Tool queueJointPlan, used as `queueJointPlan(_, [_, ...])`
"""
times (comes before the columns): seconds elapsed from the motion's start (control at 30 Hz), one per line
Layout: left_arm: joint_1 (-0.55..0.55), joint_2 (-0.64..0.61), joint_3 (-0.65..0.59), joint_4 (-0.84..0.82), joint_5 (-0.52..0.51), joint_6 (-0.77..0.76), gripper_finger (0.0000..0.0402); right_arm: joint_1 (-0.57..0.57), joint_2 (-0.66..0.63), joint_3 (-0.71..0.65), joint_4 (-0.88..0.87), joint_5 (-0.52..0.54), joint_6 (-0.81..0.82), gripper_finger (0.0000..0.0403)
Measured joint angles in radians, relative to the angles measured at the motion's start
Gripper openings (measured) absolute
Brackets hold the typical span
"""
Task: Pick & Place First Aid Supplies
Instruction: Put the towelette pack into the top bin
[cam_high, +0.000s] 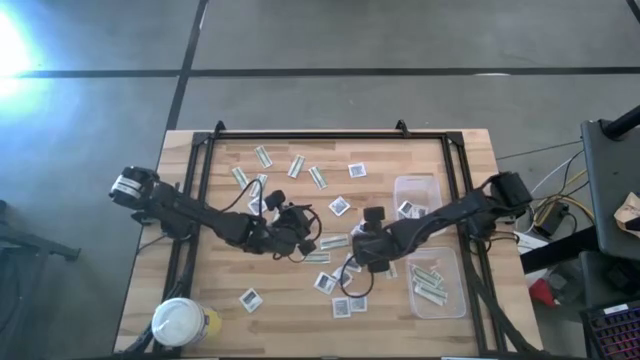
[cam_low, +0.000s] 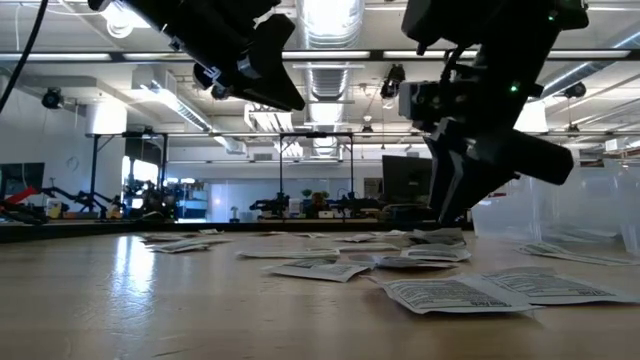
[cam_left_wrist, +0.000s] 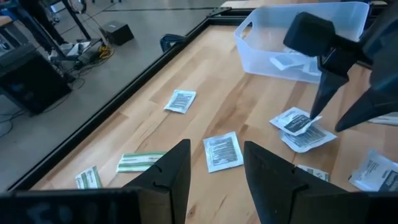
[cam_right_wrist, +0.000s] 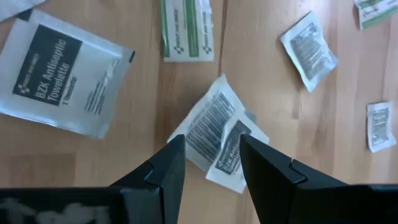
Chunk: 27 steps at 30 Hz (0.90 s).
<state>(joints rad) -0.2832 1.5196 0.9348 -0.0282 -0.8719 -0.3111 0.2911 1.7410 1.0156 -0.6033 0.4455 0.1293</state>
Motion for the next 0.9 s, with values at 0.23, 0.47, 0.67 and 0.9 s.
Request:
queueJointPlan(0.23, [0.0,0.0,0.0,0.005,0.0,-0.001,0.0142,-0.03,0.011,-0.008,-0.009,0.032,0.079,0.0146])
queueJointPlan(0.47, [0.0,0.0,0.0,0.009,0.0,-0.001,0.0142,-0.056,0.027,-0.009,-0.01,0.006,0.097,0.0134])
queueJointPlan(0.67, [0.0,0.0,0.0,0.009,0.0,-0.001,0.0142,-0.057,0.06,-0.01,-0.01,-0.024,0.099,0.0132])
queueJointPlan(0.9, [0.0,0.0,0.0,0.009,0.0,-0.001,0.0142,-0.062,0.077,-0.01,-0.012,-0.019,0.1,0.0097])
